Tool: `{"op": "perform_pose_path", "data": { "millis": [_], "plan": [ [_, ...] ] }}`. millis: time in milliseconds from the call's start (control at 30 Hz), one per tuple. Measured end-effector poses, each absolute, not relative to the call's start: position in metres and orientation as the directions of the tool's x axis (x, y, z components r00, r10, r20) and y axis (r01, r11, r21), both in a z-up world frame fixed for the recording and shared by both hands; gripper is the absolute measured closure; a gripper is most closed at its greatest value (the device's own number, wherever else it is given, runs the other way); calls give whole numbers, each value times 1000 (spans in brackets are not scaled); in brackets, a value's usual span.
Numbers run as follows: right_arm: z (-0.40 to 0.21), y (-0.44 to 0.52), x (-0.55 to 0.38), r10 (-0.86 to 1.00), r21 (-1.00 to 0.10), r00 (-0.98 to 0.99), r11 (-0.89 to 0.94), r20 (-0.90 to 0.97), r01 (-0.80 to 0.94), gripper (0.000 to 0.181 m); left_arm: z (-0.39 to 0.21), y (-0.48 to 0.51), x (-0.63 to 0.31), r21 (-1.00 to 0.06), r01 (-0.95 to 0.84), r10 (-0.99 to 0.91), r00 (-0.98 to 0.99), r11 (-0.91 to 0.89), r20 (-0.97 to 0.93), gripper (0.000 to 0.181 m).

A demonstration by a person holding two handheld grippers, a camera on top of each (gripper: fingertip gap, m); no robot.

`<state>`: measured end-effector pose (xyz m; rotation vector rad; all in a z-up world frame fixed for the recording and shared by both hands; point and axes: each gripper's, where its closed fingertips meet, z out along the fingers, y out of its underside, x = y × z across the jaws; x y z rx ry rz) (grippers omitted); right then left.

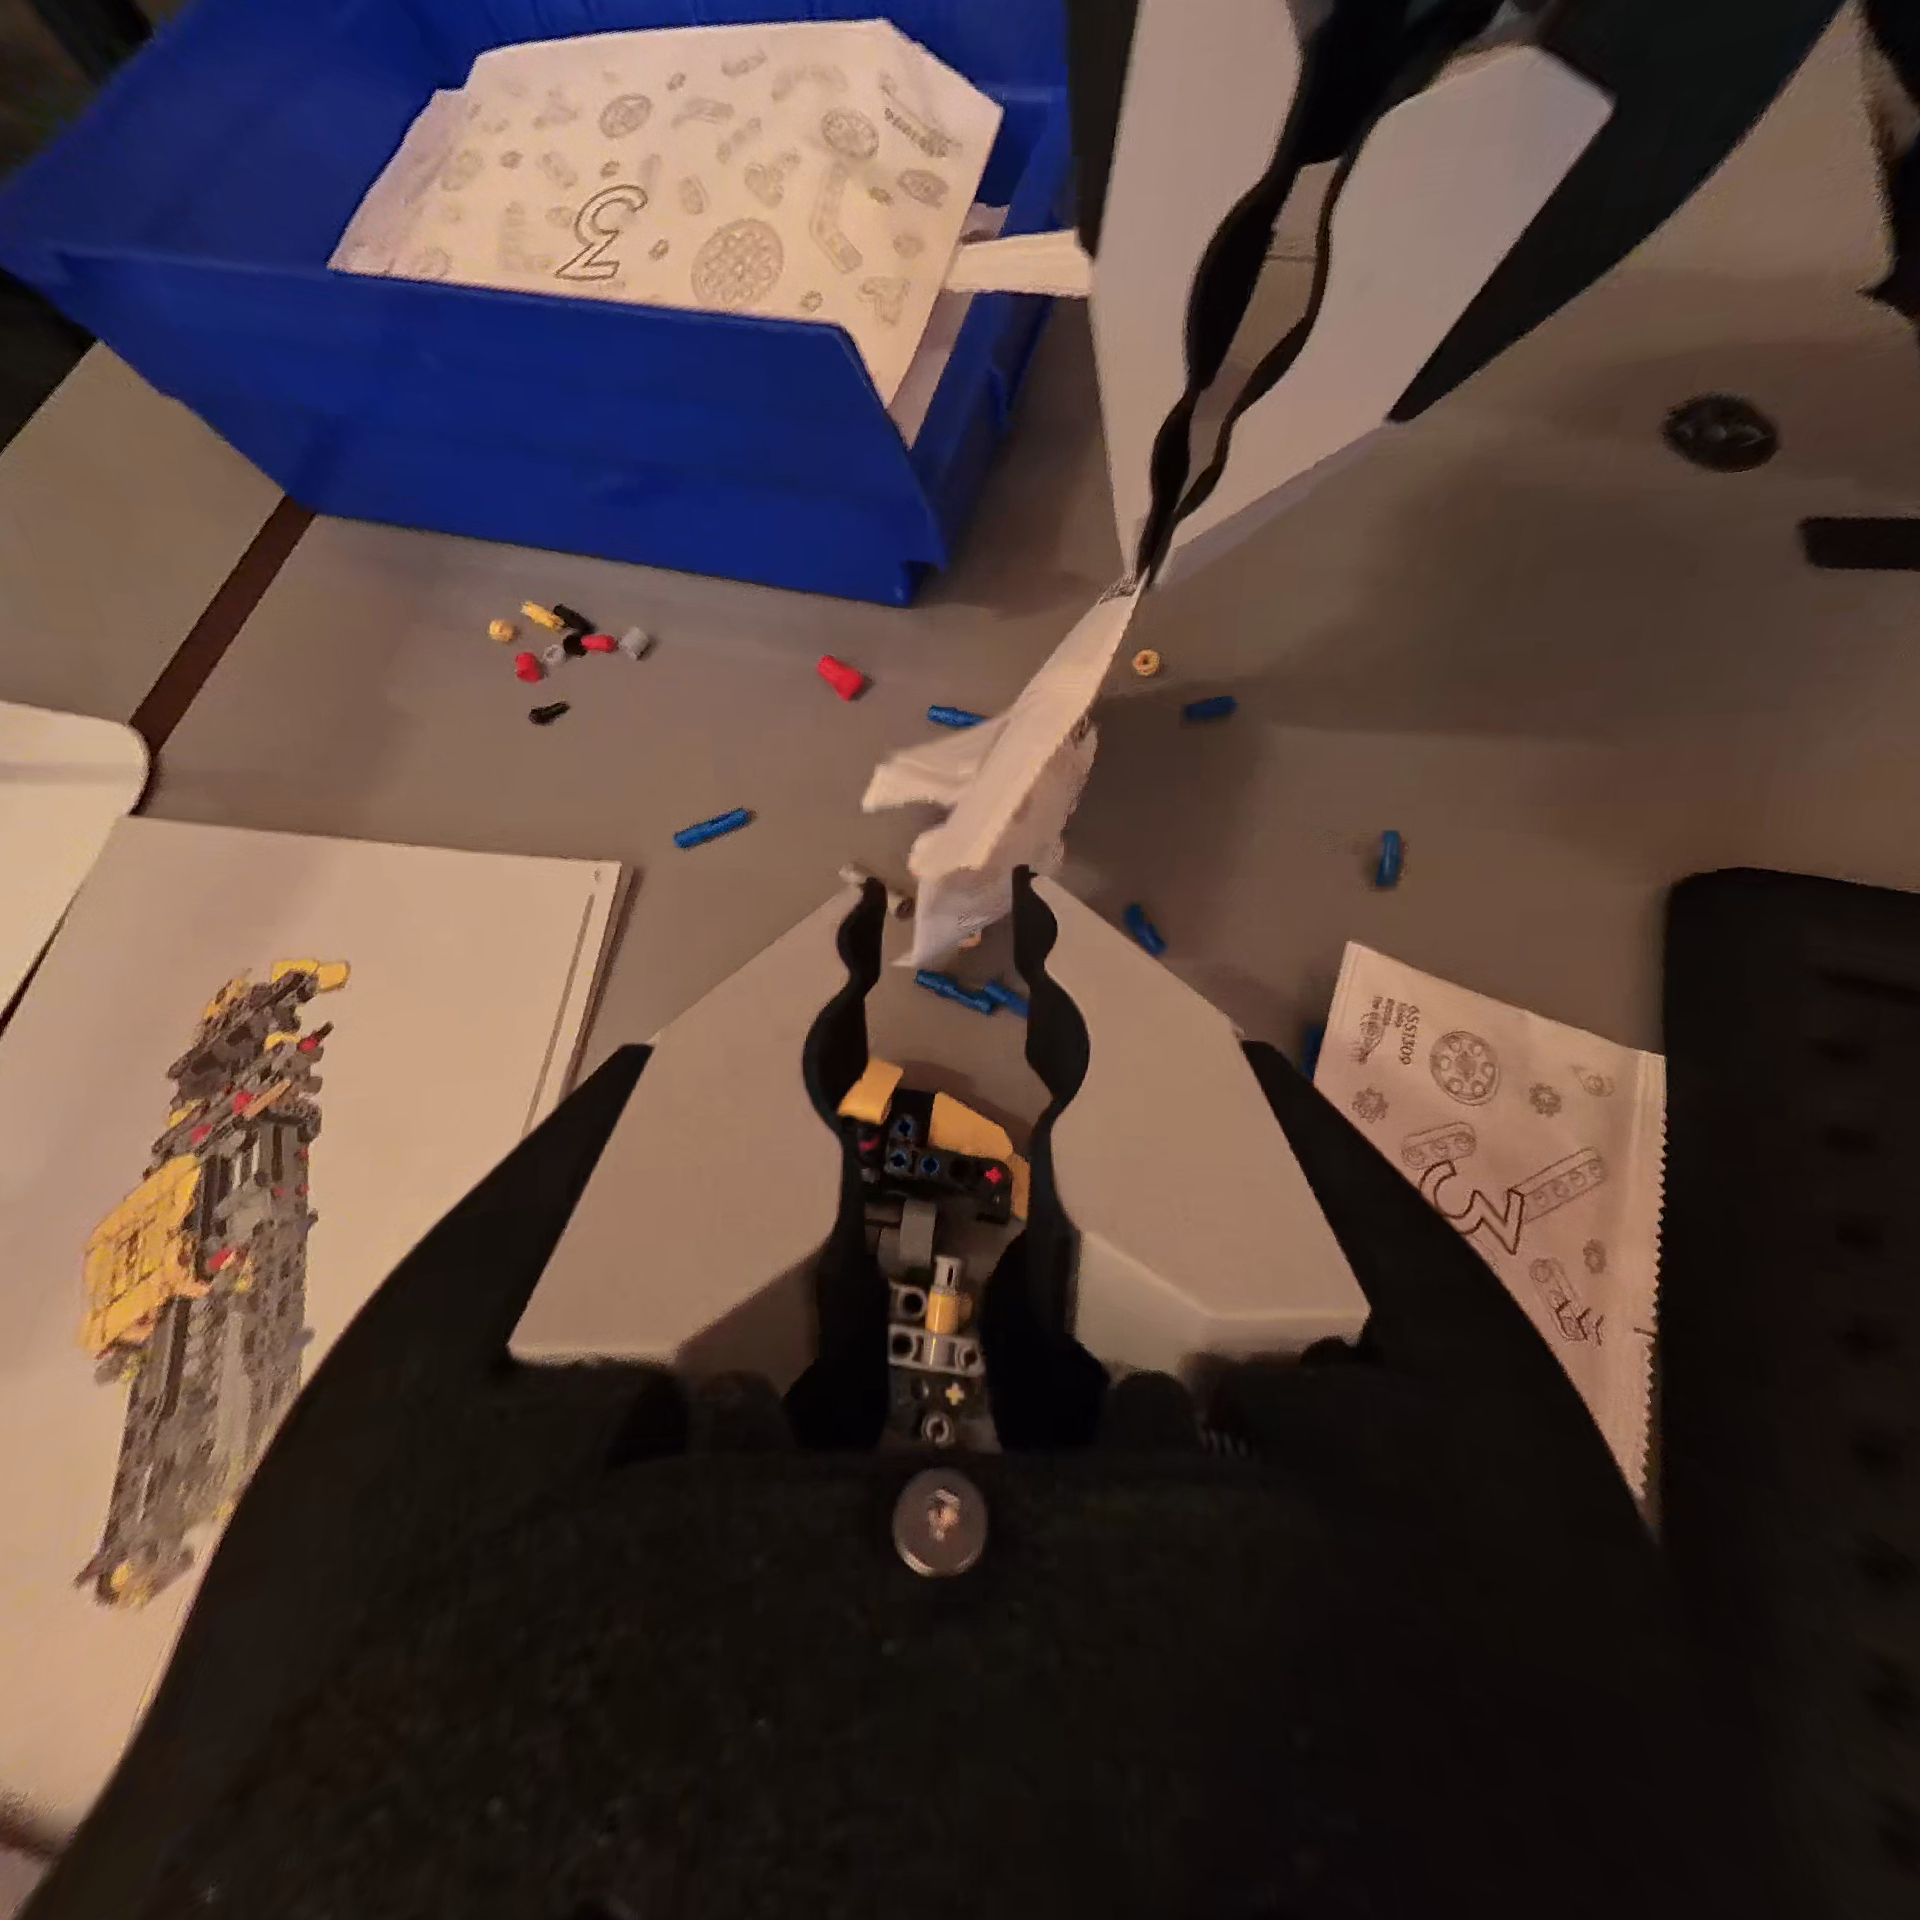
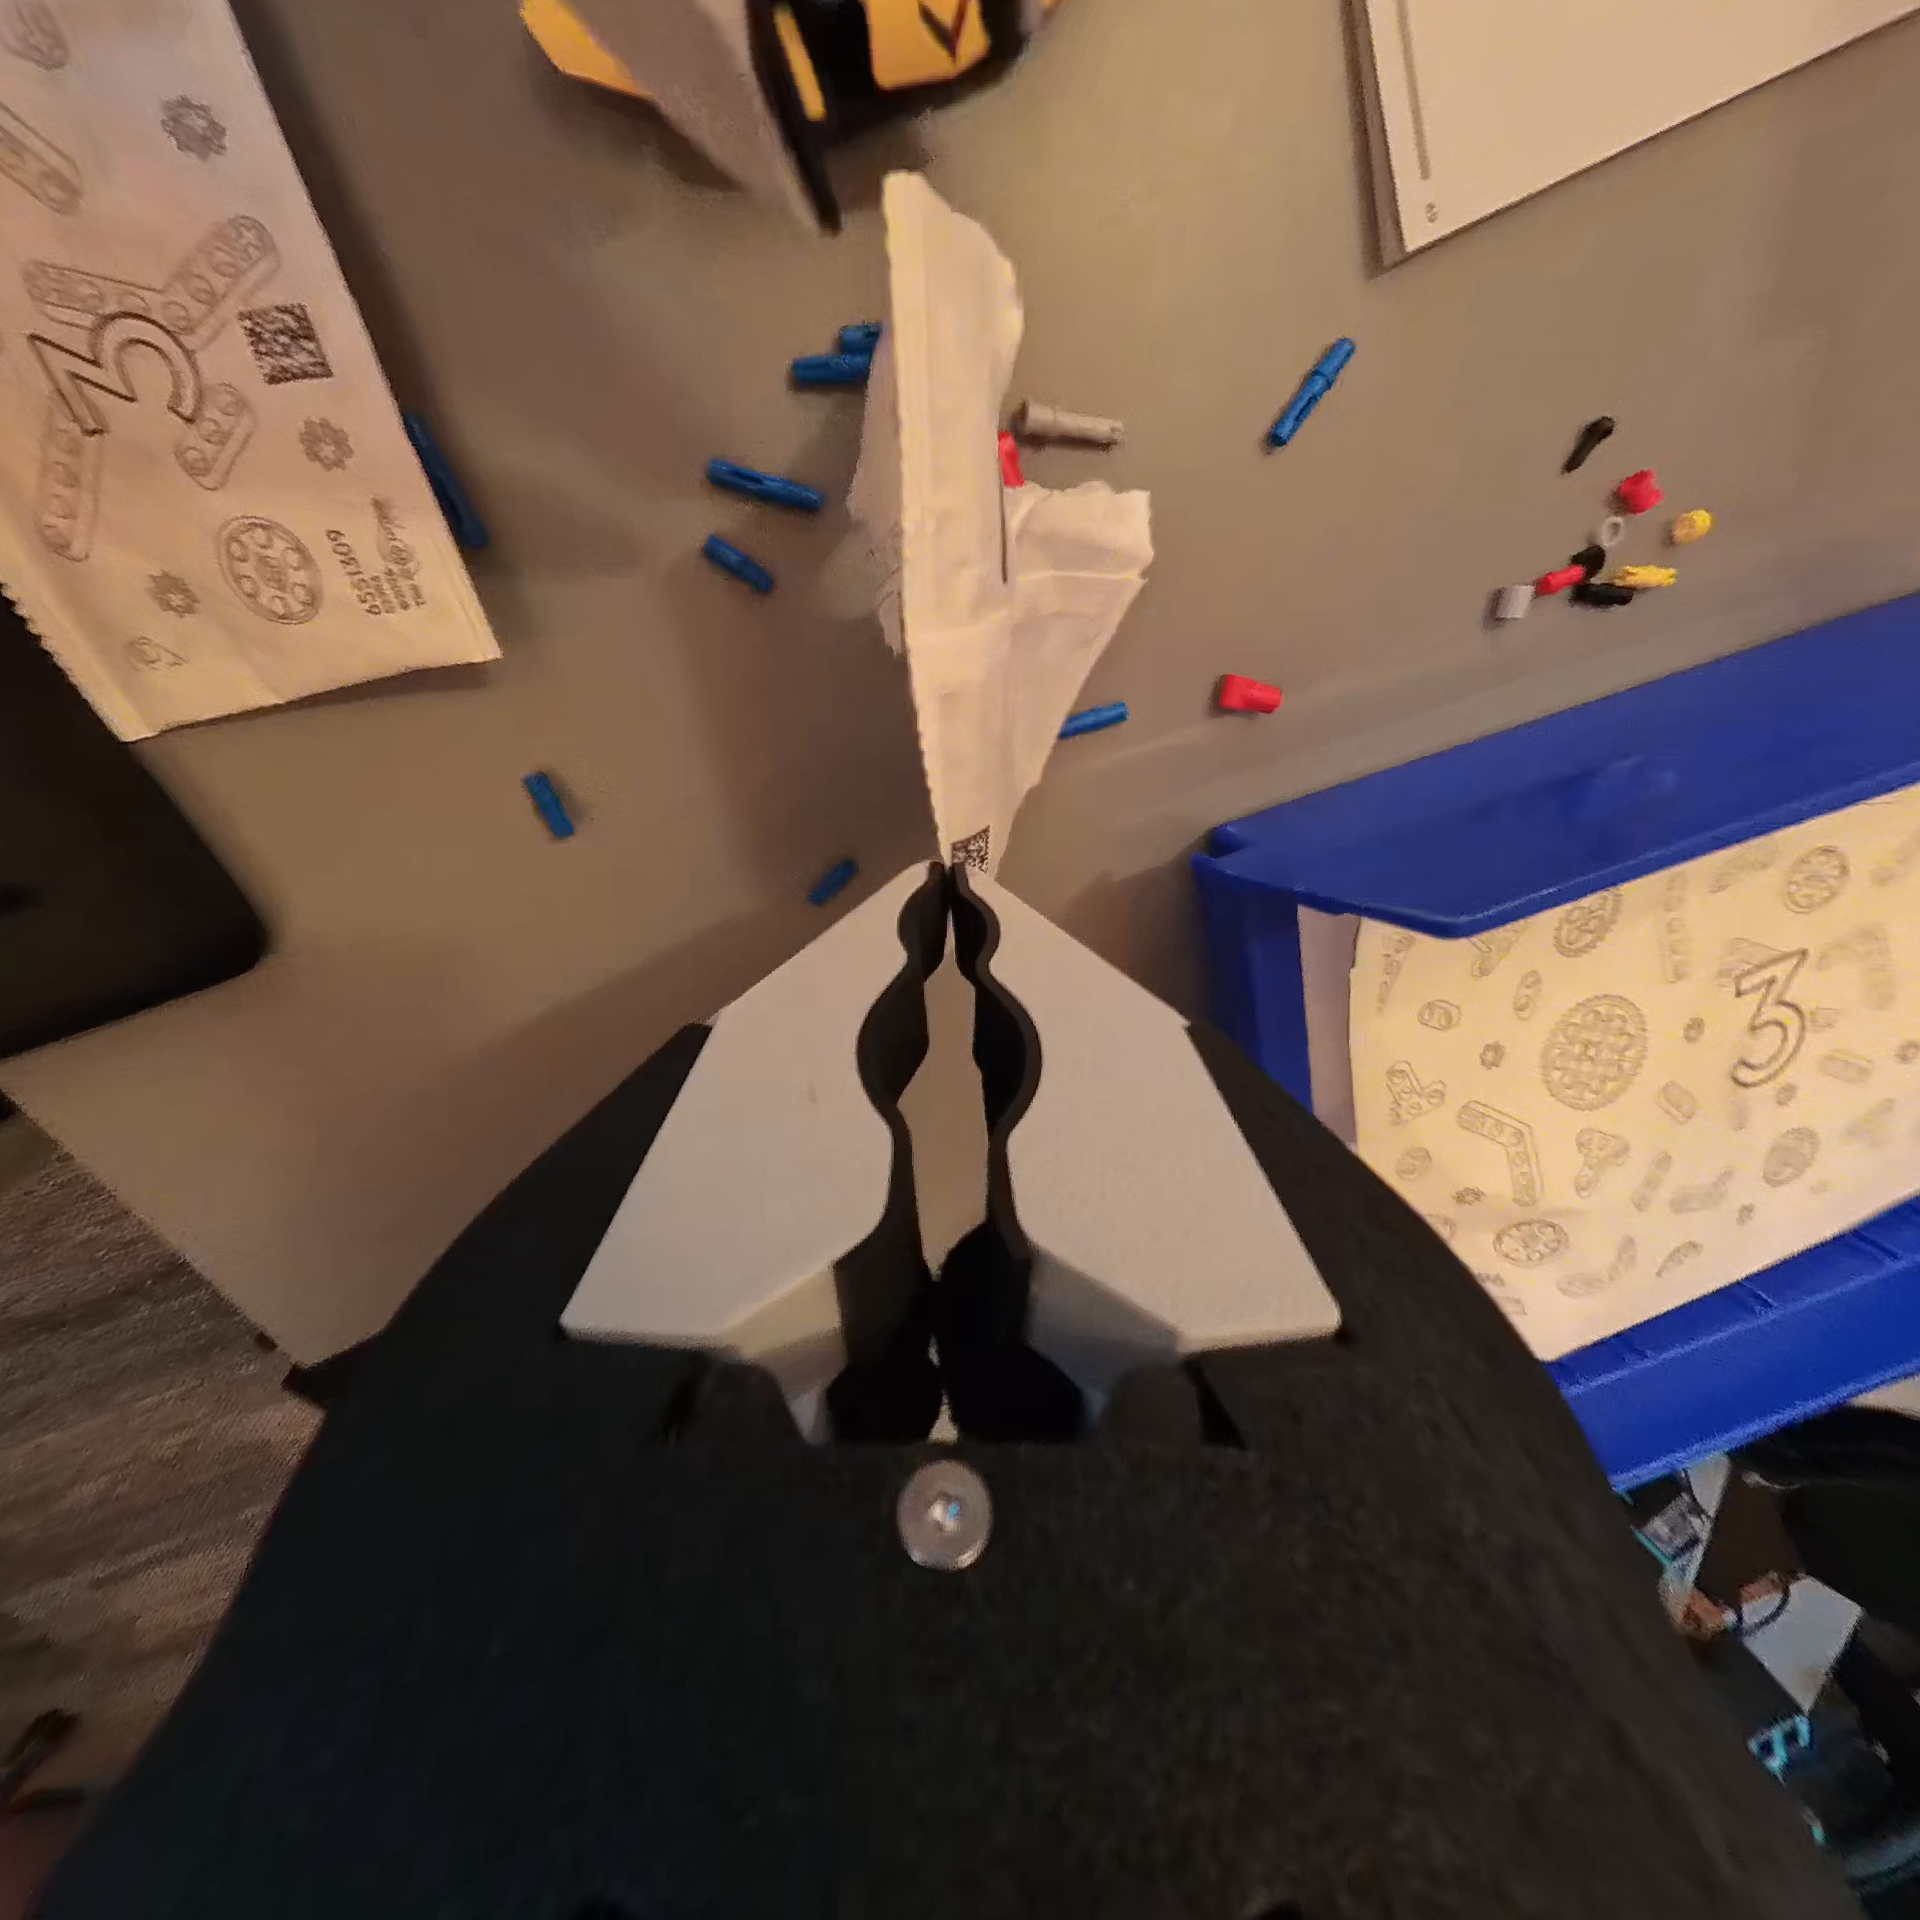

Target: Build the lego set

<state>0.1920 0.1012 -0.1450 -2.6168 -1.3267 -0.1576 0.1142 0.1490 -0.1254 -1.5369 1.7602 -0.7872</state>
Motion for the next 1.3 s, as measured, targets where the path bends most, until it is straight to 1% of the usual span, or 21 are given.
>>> {"op": "perform_pose_path", "data": {
  "millis": [67, 167, 267, 300, 433, 500, 600, 667, 767, 900, 1033, 1200, 1300],
  "plan": [
    [-138, 98, 185, 803, -123, 583, -570, 122, 812, 181, -125, 148, 119, -793, -587, -986, -136, 162, -100, 157],
    [-128, 97, 182, 811, -106, 580, -571, 79, 814, 181, -124, 146, 125, -776, -587, -969, -205, 232, -135, 160],
    [-121, 98, 186, 803, -96, 592, -585, 72, 805, 181, -119, 137, 124, -782, -561, -953, -270, 273, -139, 171],
    [-119, 97, 186, 803, -100, 592, -585, 70, 805, 181, -118, 135, 123, -781, -553, -947, -286, 290, -149, 181],
    [-115, 91, 180, 812, -123, 581, -573, 53, 811, 181, -112, 135, 122, -784, -512, -926, -312, 350, -210, 181],
    [-113, 89, 177, 809, -152, 586, -575, 38, 804, 181, -110, 136, 122, -789, -499, -922, -323, 359, -215, 181],
    [-109, 93, 181, 788, -208, 613, -590, 66, 780, 181, -108, 135, 122, -793, -485, -915, -343, 367, -214, 181],
    [-107, 92, 180, 775, -243, 629, -599, 65, 763, 181, -106, 136, 123, -806, -476, -920, -336, 352, -203, 181],
    [-108, 85, 181, 762, -257, 645, -611, 66, 748, 181, -99, 134, 124, -843, -460, -932, -343, 279, -121, 176],
    [-105, 83, 184, 757, -280, 646, -602, 99, 748, 181, -93, 124, 121, -876, -434, -922, -386, 211, -31, 180],
    [-96, 92, 184, 745, -353, 650, -574, 151, 739, 181, -85, 130, 121, -897, -406, -936, -351, 175, -24, 181],
    [-95, 103, 162, 757, -455, 640, -528, 130, 717, 181, -86, 136, 124, -891, -419, -939, -342, 177, -26, 181],
    [-99, 110, 173, 733, -424, 658, -549, 170, 721, 181, -89, 142, 123, -880, -443, -946, -325, 172, -22, 181]
  ]
}}
